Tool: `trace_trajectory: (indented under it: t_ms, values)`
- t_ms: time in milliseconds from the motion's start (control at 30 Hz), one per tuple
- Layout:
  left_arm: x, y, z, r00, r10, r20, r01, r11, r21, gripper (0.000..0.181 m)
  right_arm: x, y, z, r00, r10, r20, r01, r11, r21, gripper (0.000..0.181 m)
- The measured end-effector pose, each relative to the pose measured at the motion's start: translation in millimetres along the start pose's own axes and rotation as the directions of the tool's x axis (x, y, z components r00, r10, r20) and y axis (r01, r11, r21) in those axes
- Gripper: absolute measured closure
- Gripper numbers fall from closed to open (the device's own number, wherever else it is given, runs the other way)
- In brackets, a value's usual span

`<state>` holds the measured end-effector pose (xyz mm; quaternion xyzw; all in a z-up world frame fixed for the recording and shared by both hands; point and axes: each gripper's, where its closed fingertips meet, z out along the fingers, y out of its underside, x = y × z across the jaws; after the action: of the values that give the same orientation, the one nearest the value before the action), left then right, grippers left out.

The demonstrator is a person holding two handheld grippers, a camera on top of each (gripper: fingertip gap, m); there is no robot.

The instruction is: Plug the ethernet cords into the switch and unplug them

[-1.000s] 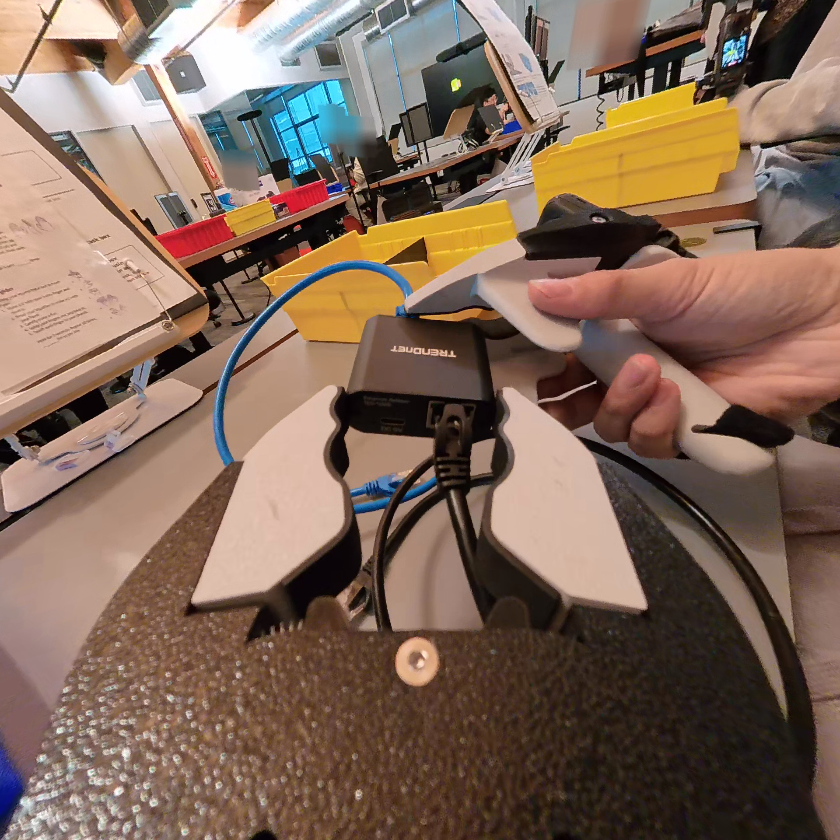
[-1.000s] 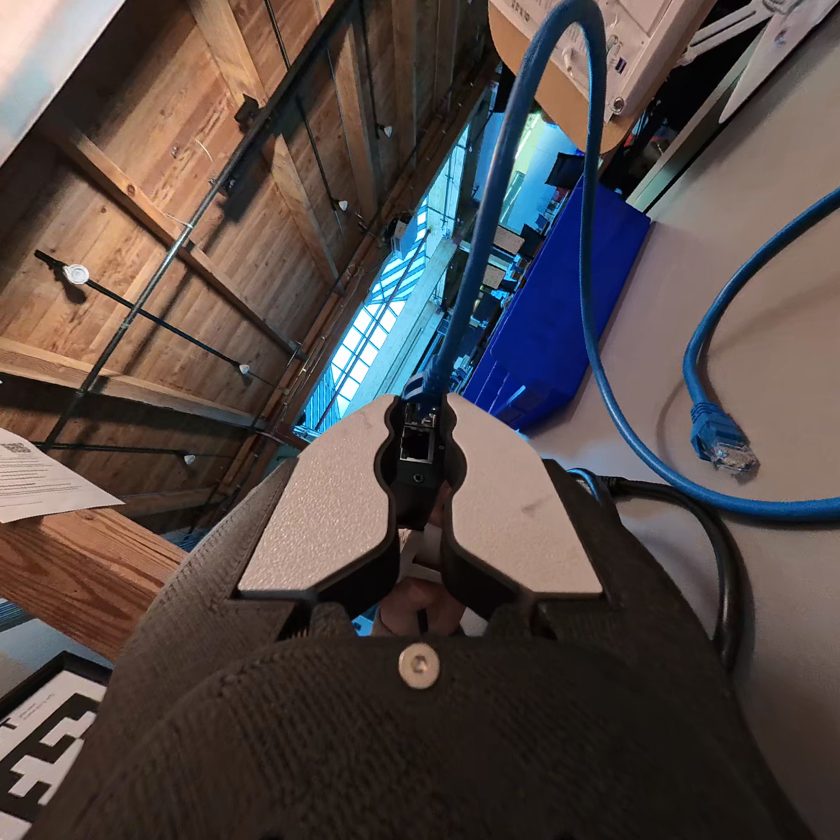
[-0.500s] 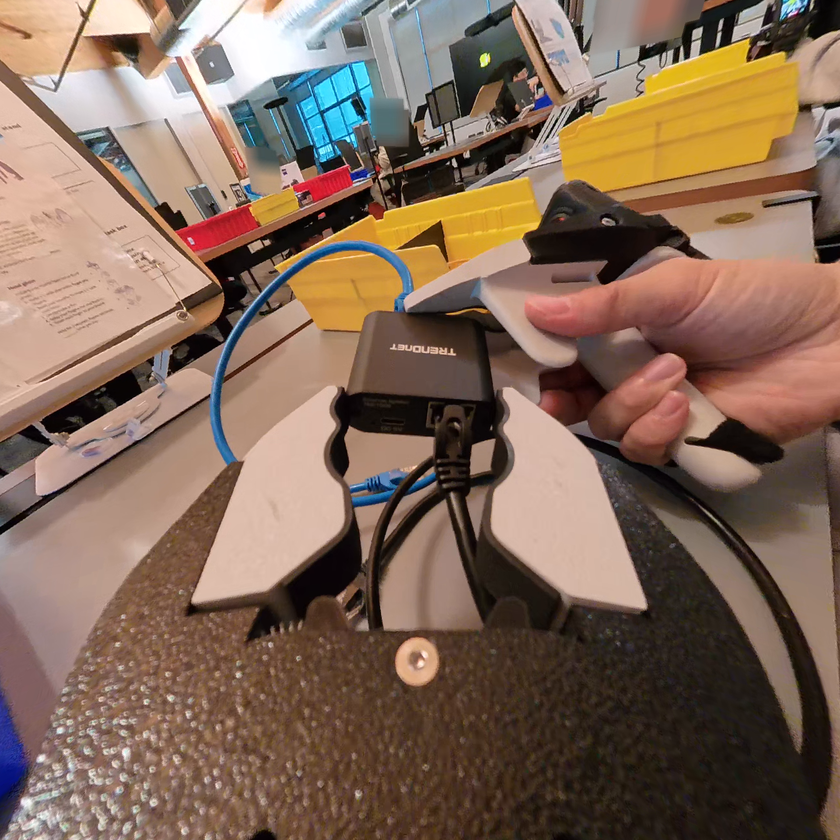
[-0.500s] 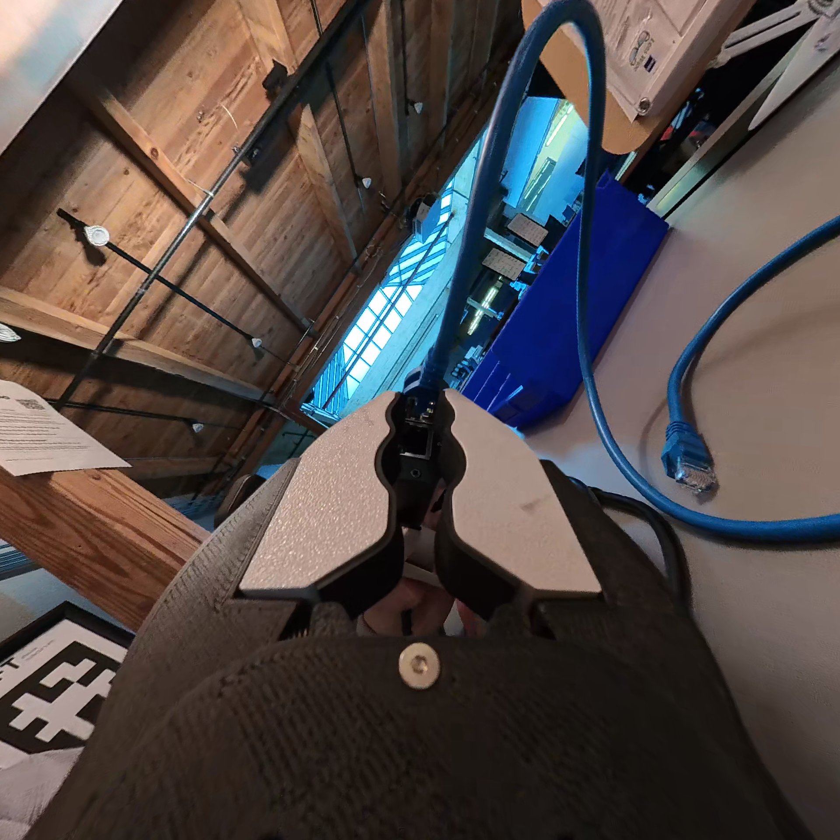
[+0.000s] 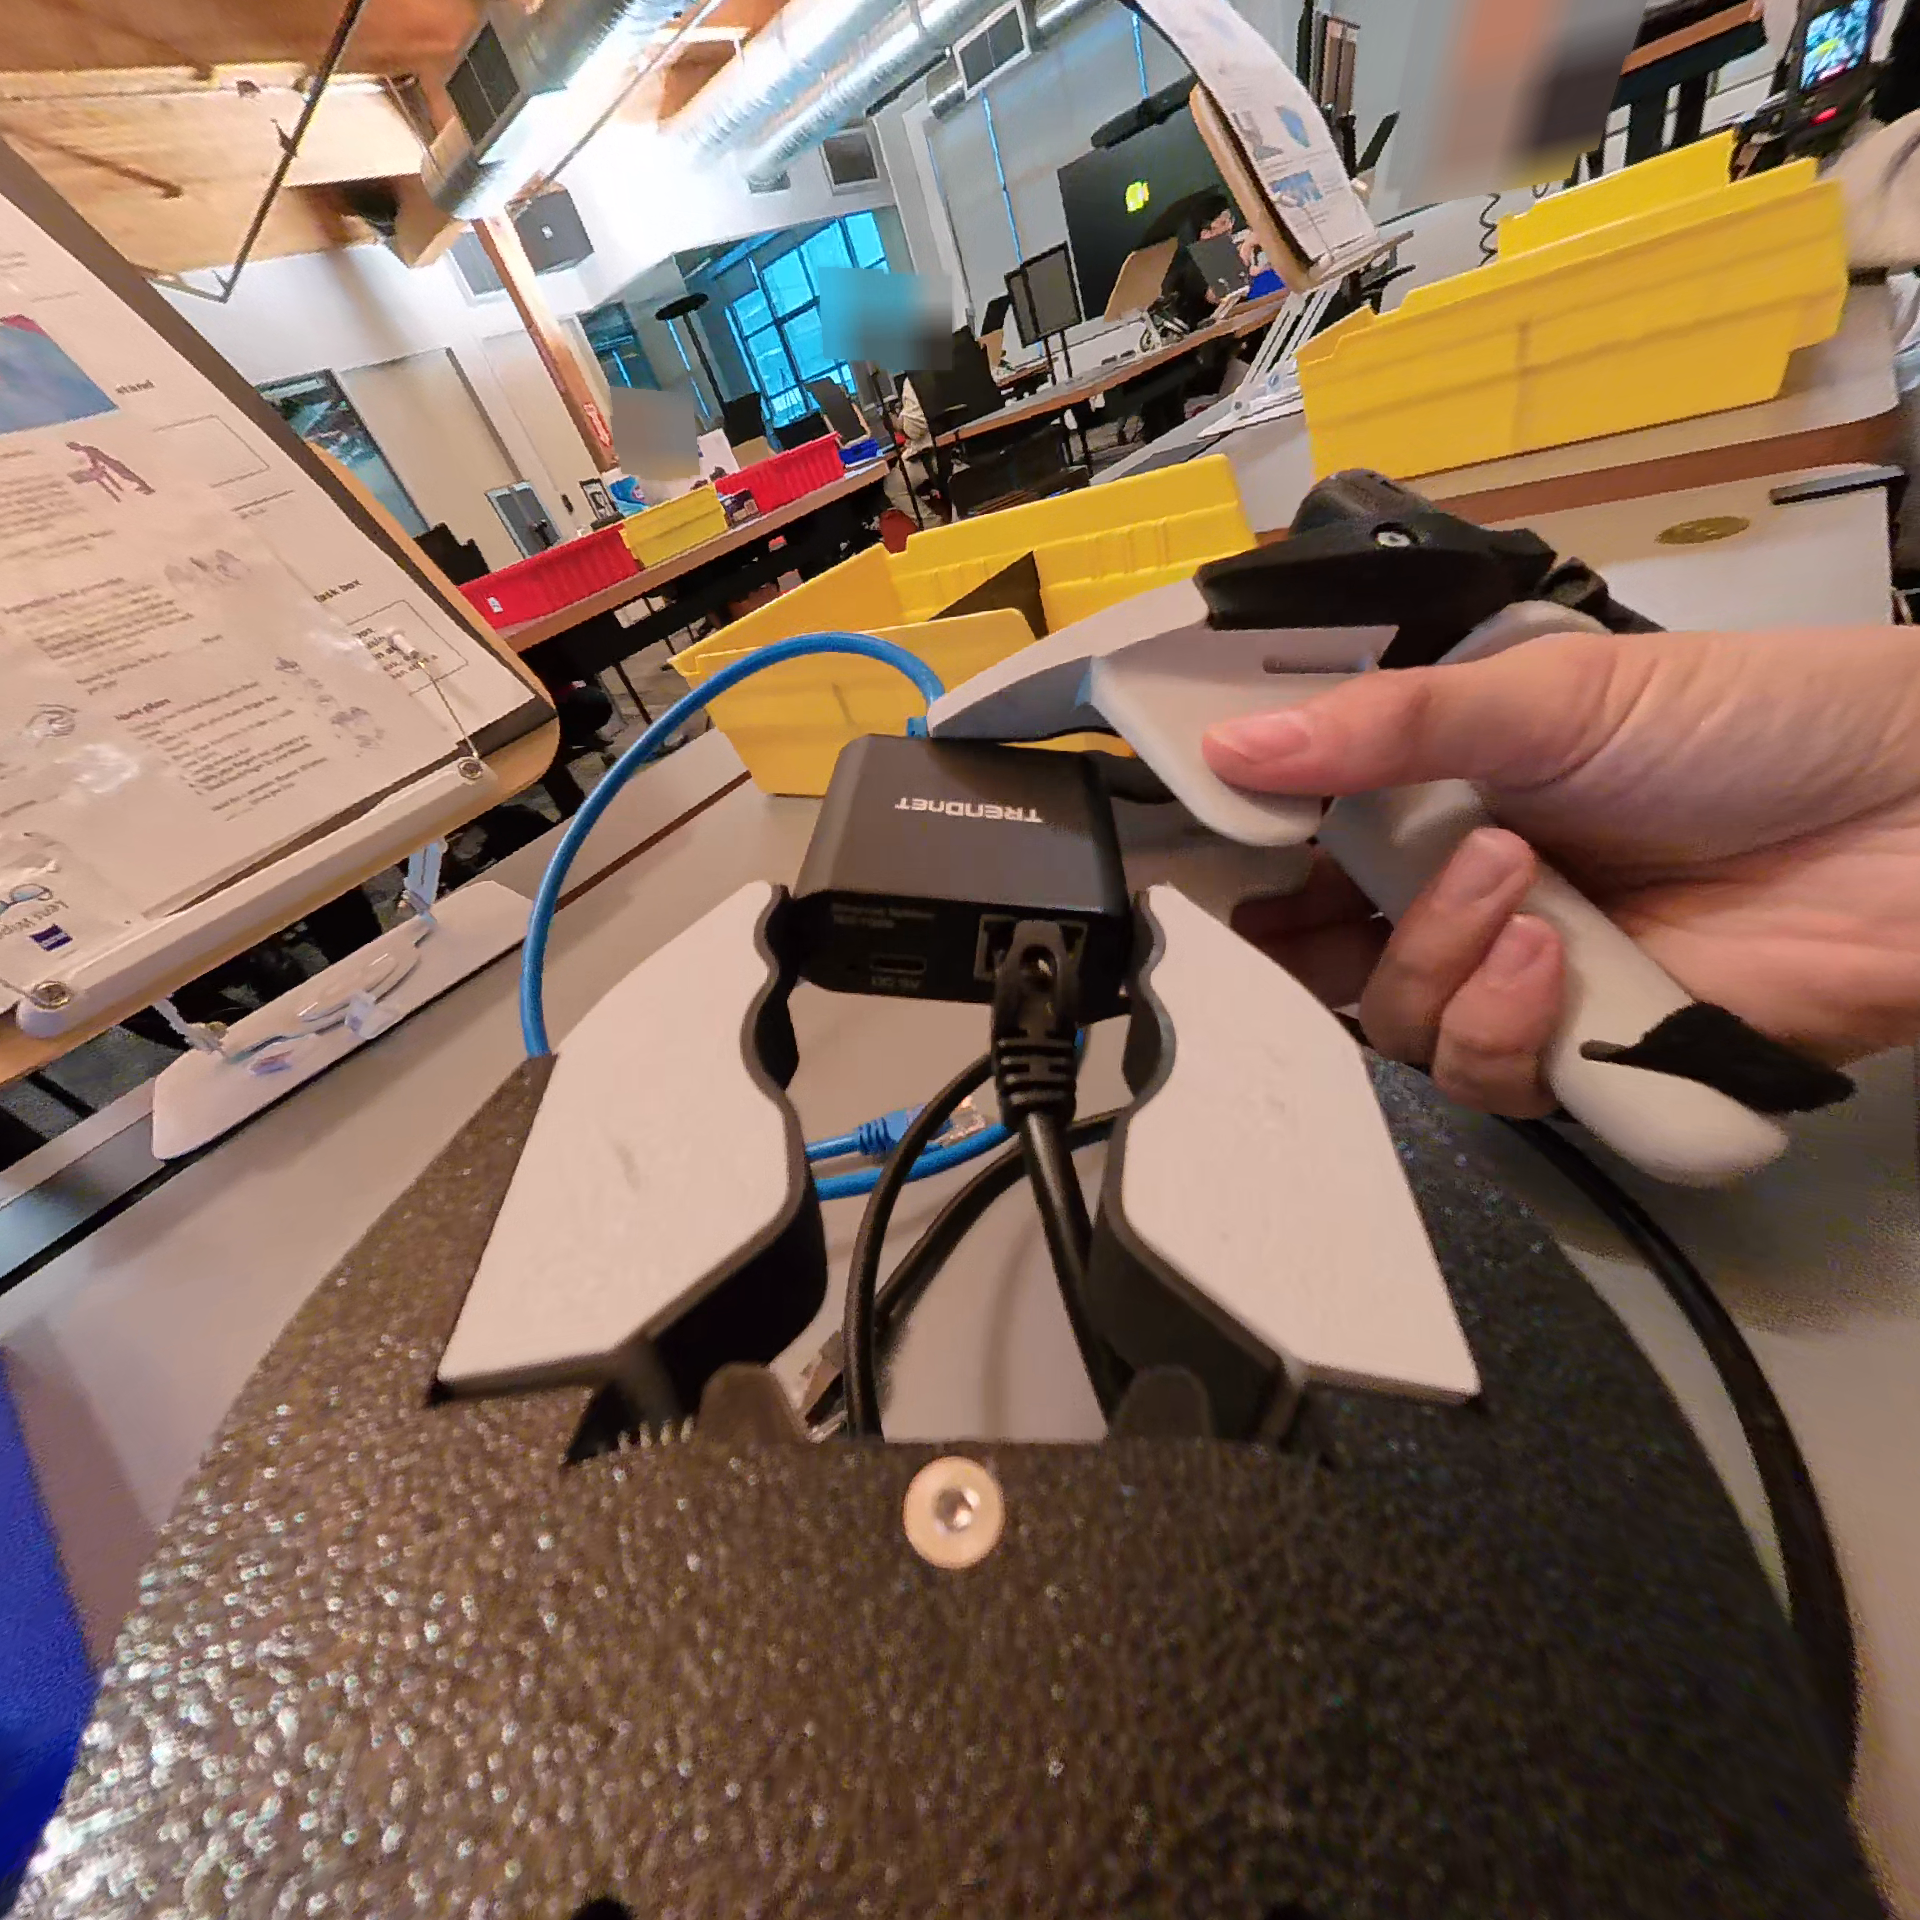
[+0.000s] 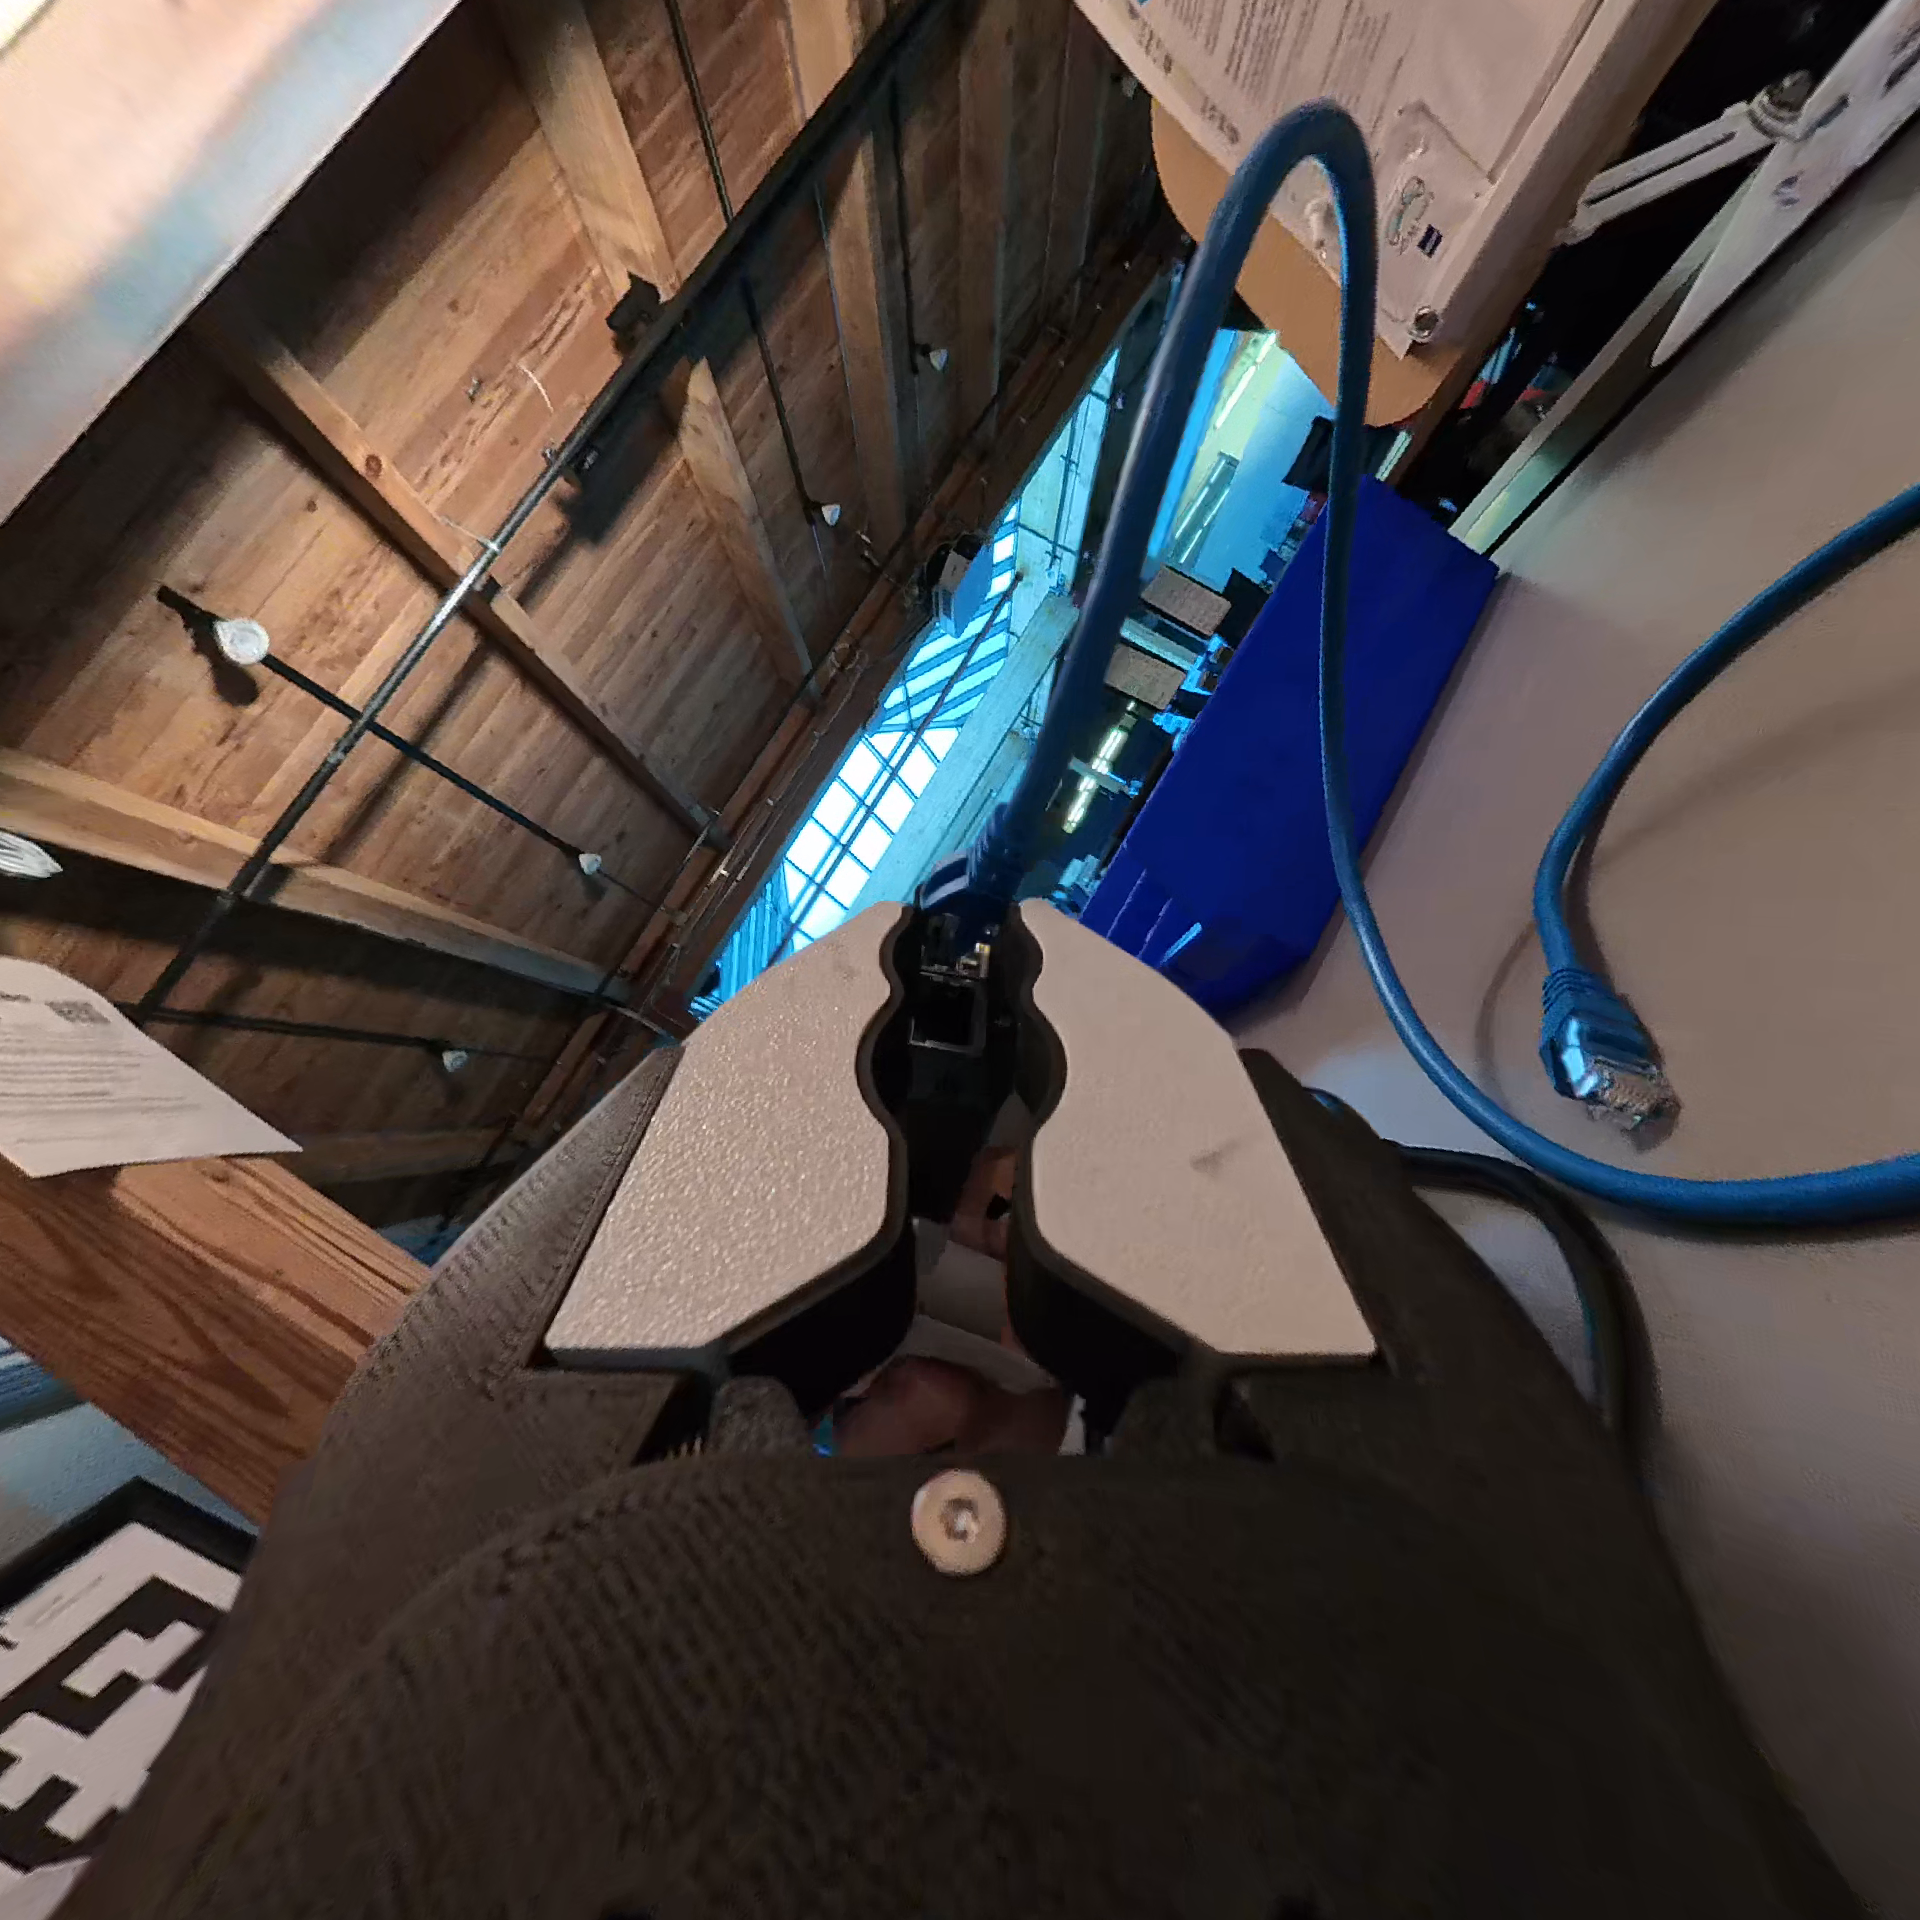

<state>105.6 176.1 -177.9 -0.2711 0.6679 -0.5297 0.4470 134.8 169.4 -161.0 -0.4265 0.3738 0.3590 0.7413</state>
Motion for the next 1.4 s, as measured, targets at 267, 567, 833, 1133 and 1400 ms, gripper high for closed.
trace_trajectory:
  t_ms: [267,567,833,1133,1400]
  values:
    - [-0.2,1.9,1.1,1.0,0.022,0.016,-0.022,1.0,-0.009,0.121,2.1,0.0,-0.4,0.999,0.026,-0.026,-0.027,1.0,-0.006,0.168]
    - [2.4,5.5,5.9,0.998,0.042,0.056,-0.041,0.999,-0.021,0.121,4.6,-1.2,-3.5,1.0,-0.011,-0.02,0.01,1.0,-0.023,0.168]
    - [4.2,-0.3,8.8,0.997,-0.029,0.072,0.026,0.999,0.039,0.121,-1.6,-5.2,-3.4,0.995,-0.099,0.01,0.099,0.994,-0.046,0.169]
    - [4.0,-3.8,4.8,0.996,-0.022,0.085,0.017,0.998,0.061,0.121,-1.9,-42.0,-12.3,0.968,-0.25,-0.026,0.251,0.968,0.026,0.17]
    - [-16.4,-4.4,-4.3,0.994,-0.015,0.11,0.009,0.998,0.054,0.121,-53.0,-104.6,-32.8,0.744,-0.667,-0.05,0.663,0.745,-0.073,0.17]
